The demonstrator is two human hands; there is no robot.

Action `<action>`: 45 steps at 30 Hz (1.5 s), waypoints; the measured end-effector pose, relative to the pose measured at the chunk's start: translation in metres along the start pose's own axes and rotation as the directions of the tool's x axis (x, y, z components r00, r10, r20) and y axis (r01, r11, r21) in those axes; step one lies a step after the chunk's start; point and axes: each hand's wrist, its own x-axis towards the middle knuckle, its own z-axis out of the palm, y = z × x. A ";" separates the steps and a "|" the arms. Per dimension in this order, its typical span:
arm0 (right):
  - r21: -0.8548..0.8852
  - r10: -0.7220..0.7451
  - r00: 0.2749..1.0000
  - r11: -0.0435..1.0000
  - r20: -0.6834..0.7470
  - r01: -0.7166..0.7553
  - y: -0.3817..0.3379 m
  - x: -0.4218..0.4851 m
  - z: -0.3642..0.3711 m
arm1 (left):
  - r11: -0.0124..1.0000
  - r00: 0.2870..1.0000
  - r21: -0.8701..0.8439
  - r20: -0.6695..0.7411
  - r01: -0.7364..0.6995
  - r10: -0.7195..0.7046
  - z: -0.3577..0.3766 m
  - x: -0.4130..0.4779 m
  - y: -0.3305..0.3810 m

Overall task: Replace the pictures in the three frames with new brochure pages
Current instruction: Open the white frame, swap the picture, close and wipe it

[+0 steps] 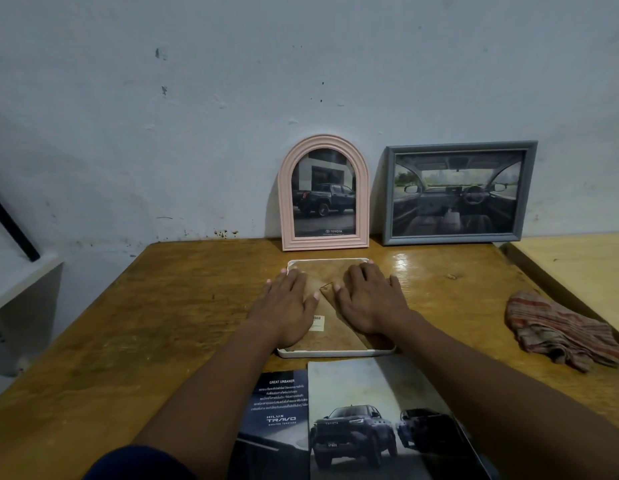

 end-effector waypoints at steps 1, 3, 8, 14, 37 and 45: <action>-0.008 -0.004 1.000 1.000 0.005 0.004 0.001 0.000 -0.002 | 1.000 1.000 0.009 0.010 0.002 -0.002 -0.001 0.001 0.000; -0.022 -0.009 1.000 1.000 0.007 0.009 0.001 0.000 -0.005 | 1.000 1.000 0.005 0.016 0.006 -0.006 -0.002 0.003 0.000; -0.017 -0.028 0.999 0.999 -0.026 0.027 0.002 -0.001 -0.008 | 0.996 0.998 -0.065 0.030 0.065 -0.063 -0.005 0.004 0.009; 0.011 0.048 0.987 0.999 -0.155 -0.047 -0.001 -0.002 -0.001 | 0.997 0.995 -0.025 -0.052 0.079 -0.081 0.001 -0.001 0.015; 0.876 0.299 0.929 0.479 -0.220 0.053 0.025 -0.022 -0.147 | 0.485 0.948 -0.818 0.304 0.308 -0.090 -0.050 0.028 0.085; 0.958 0.167 0.981 0.282 -0.099 0.049 -0.031 -0.025 -0.134 | 0.173 0.967 -0.955 0.221 0.241 -0.125 -0.087 0.012 0.066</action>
